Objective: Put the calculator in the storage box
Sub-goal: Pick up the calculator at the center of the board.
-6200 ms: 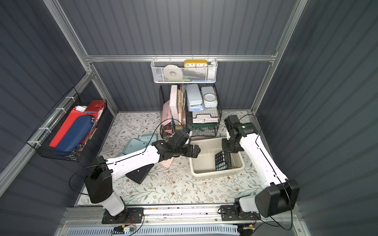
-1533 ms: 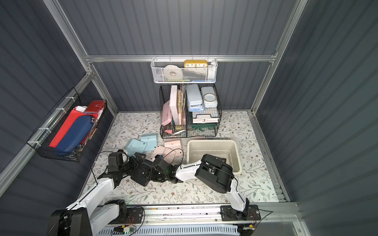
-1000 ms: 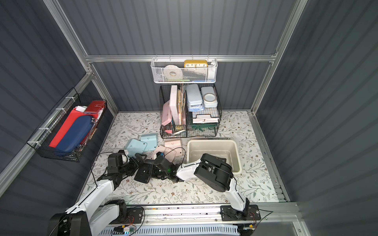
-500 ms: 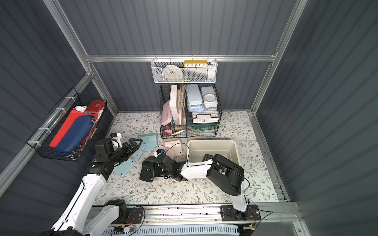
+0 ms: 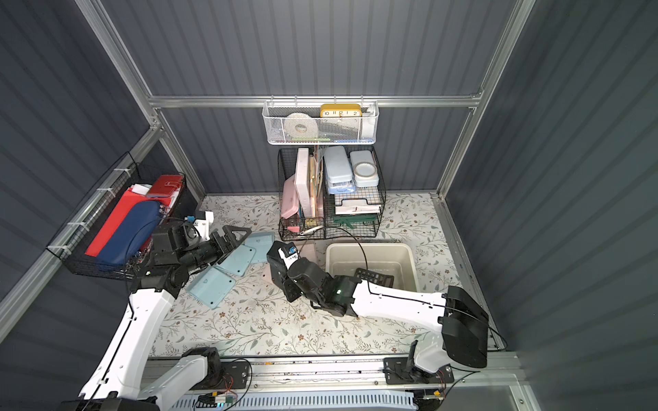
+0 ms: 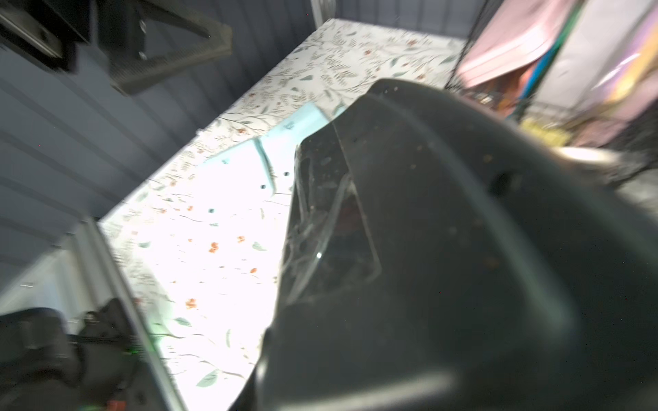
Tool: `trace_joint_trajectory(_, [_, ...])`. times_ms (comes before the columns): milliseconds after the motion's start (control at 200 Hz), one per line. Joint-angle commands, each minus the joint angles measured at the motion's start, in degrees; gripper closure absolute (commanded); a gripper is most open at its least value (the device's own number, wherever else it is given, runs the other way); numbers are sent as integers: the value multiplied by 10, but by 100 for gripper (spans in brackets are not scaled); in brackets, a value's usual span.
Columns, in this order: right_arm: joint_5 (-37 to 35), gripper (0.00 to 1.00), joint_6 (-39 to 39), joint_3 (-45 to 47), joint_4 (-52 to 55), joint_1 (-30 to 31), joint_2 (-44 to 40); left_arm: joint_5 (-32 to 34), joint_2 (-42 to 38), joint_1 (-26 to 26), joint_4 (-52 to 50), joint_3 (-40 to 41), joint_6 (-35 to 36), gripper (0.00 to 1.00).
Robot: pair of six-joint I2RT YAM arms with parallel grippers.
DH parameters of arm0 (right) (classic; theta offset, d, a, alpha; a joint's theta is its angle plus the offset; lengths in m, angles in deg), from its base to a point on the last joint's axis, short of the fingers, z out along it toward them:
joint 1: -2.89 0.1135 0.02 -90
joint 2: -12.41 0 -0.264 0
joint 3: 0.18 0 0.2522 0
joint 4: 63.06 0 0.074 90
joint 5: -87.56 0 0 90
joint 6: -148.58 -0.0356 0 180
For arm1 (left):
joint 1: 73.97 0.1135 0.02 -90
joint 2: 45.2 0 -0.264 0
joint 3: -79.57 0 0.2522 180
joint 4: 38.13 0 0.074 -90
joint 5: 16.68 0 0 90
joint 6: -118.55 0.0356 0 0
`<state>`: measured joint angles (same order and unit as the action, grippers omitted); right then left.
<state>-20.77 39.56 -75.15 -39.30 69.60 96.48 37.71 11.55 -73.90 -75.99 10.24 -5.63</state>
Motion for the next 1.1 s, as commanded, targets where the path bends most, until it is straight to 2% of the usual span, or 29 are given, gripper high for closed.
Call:
trace_joint_trajectory(0, [-125,82,124,-6,36,22,-8,-56,-8,-13,1,-7,-8,1])
trace_joint_trajectory(100, [-189,81,179,-14,41,40,-2,-68,-4,-42,32,0,-44,1])
trace_joint_trajectory(220, [-265,80,235,-26,42,57,22,-50,2,-87,59,-13,-76,1])
trace_joint_trajectory(340, [-335,80,297,-34,31,72,48,-53,14,-100,80,-15,-100,1])
trace_joint_trajectory(535, [-396,81,394,-34,-25,84,83,-45,27,-109,88,-15,-132,1])
trace_joint_trajectory(695, [-435,82,482,-31,-89,88,106,-17,68,-123,15,-41,-112,2])
trace_joint_trajectory(840, [-459,83,566,-23,-157,88,123,-12,74,-135,14,-34,-122,11])
trace_joint_trajectory(996, [-488,85,681,-3,-288,88,143,4,97,-155,8,-37,-125,23])
trace_joint_trajectory(1091, [-492,86,710,-4,-316,88,152,5,113,-161,4,-43,-120,38])
